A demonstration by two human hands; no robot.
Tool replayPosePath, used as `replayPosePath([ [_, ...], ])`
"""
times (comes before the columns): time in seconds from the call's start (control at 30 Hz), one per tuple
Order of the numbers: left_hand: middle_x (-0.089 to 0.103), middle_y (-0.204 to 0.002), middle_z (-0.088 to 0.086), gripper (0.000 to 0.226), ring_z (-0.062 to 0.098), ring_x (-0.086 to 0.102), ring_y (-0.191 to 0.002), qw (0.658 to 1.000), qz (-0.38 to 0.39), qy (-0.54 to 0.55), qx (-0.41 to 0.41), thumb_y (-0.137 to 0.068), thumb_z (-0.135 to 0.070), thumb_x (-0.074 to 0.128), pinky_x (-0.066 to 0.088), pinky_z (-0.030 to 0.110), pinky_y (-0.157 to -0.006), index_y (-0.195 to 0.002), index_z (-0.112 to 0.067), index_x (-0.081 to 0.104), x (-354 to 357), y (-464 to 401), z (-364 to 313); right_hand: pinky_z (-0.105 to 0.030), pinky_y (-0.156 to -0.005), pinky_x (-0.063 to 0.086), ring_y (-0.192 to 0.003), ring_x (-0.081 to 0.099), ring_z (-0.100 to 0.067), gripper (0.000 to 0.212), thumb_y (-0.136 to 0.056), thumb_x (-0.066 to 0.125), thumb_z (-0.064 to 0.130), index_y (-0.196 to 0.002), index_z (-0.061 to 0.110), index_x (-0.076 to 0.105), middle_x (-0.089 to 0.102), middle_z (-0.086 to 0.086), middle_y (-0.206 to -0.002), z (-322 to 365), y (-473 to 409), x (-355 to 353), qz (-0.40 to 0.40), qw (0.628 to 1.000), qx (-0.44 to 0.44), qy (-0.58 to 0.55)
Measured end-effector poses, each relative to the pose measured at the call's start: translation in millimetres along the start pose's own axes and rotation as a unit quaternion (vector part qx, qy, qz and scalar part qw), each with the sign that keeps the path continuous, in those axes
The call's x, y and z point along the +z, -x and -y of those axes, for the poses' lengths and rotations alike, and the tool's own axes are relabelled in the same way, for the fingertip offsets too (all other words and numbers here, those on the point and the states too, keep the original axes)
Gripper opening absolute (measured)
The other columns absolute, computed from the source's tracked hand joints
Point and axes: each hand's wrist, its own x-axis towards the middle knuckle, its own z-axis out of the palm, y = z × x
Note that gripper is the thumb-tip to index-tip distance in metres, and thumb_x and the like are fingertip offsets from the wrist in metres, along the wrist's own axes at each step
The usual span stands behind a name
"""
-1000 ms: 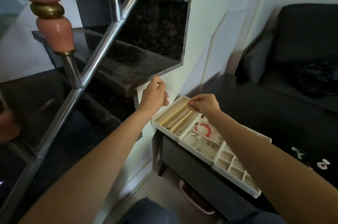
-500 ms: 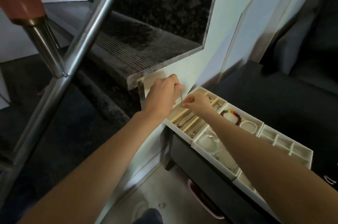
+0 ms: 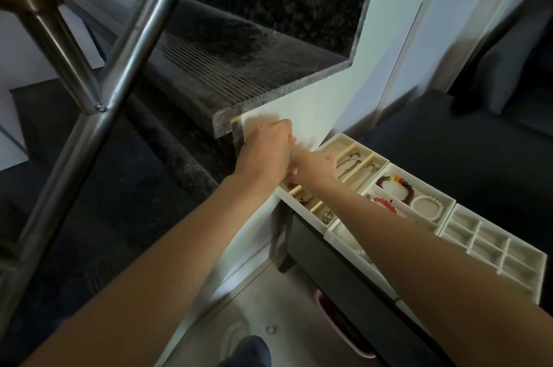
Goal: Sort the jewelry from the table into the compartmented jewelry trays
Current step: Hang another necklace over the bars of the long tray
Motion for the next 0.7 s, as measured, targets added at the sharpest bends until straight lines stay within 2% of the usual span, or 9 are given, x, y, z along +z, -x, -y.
replayPosePath([
  [0.1, 0.062, -0.091, 0.010, 0.016, 0.023, 0.061, -0.081, 1.000, -0.005, -0.030, -0.005, -0.097, -0.018, 0.050, 0.055, 0.039, -0.069, -0.100, -0.005, 0.059, 3.7, -4.1, 0.6, -0.034, -0.082, 0.019, -0.093, 0.058, -0.019, 0.013, -0.087, 0.052, 0.015, -0.087, 0.026, 0.060, 0.069, 0.006, -0.089, -2.3, 1.3, 0.8, -0.016, 1.000, 0.012, -0.023],
  [0.13, 0.062, -0.092, 0.009, 0.015, 0.023, 0.061, -0.084, 0.999, -0.010, -0.045, -0.008, -0.097, -0.016, 0.051, 0.055, 0.038, -0.071, -0.099, -0.005, 0.061, 4.6, -5.6, 0.4, -0.032, -0.083, 0.022, -0.093, 0.059, -0.019, 0.016, -0.087, 0.051, 0.013, -0.089, 0.026, 0.061, 0.068, 0.005, -0.092, -5.3, 1.2, -3.9, -0.018, 0.998, 0.016, -0.052],
  [0.2, 0.062, -0.092, 0.010, 0.017, 0.023, 0.061, -0.085, 0.998, -0.009, -0.053, -0.015, -0.097, -0.016, 0.049, 0.055, 0.037, -0.073, -0.097, -0.004, 0.062, 6.9, -8.0, -1.8, -0.027, -0.080, 0.037, -0.089, 0.060, -0.016, 0.019, -0.087, 0.054, 0.009, -0.093, 0.021, 0.066, 0.068, 0.004, -0.094, -13.3, 4.2, -21.0, -0.021, 0.988, 0.012, -0.153],
  [0.3, 0.061, -0.092, 0.009, 0.017, 0.023, 0.061, -0.082, 0.999, 0.015, -0.034, -0.024, -0.098, -0.016, 0.047, 0.054, 0.035, -0.070, -0.099, -0.005, 0.059, 7.5, -12.6, -9.9, -0.020, -0.070, 0.047, -0.082, 0.060, -0.010, 0.028, -0.084, 0.058, -0.004, -0.104, 0.013, 0.067, 0.068, 0.001, -0.092, -20.9, 21.9, -58.1, 0.028, 0.937, -0.037, -0.347],
  [0.37, 0.062, -0.093, 0.010, 0.016, 0.023, 0.061, -0.081, 0.999, 0.024, -0.038, -0.022, -0.098, -0.014, 0.046, 0.050, 0.033, -0.064, -0.101, -0.006, 0.059, 7.9, -17.3, -15.2, -0.014, -0.063, 0.045, -0.078, 0.061, -0.003, 0.035, -0.083, 0.060, -0.006, -0.109, 0.017, 0.065, 0.070, 0.004, -0.095, -22.6, 34.7, -77.8, 0.087, 0.905, -0.057, -0.413],
  [0.47, 0.063, -0.093, 0.012, 0.015, 0.025, 0.062, -0.077, 0.999, 0.037, -0.024, -0.016, -0.097, -0.012, 0.047, 0.052, 0.036, -0.062, -0.100, -0.005, 0.060, 7.0, -23.0, -22.5, -0.016, -0.058, 0.040, -0.068, 0.059, -0.002, 0.032, -0.083, 0.062, -0.003, -0.109, 0.015, 0.064, 0.071, 0.005, -0.083, -23.4, 38.9, -89.0, 0.106, 0.895, -0.063, -0.429],
  [0.6, 0.064, -0.087, 0.013, 0.020, 0.028, 0.064, -0.075, 0.999, 0.046, 0.014, -0.007, -0.097, -0.019, 0.050, 0.056, 0.043, -0.068, -0.100, -0.003, 0.060, 5.1, -27.2, -29.3, -0.014, -0.060, 0.048, -0.065, 0.059, -0.009, 0.011, -0.085, 0.062, -0.001, -0.095, 0.001, 0.068, 0.067, -0.005, -0.075, -29.6, 32.0, -90.3, 0.042, 0.919, -0.037, -0.389],
  [0.7, 0.065, -0.085, 0.017, 0.019, 0.032, 0.065, -0.076, 0.997, 0.062, 0.038, -0.013, -0.096, -0.014, 0.049, 0.056, 0.047, -0.068, -0.094, 0.002, 0.060, 8.9, -31.6, -30.8, -0.012, -0.059, 0.048, -0.064, 0.058, -0.007, 0.008, -0.086, 0.066, 0.005, -0.091, 0.002, 0.070, 0.063, -0.001, -0.069, -39.4, 21.5, -90.0, 0.010, 0.925, -0.018, -0.380],
])
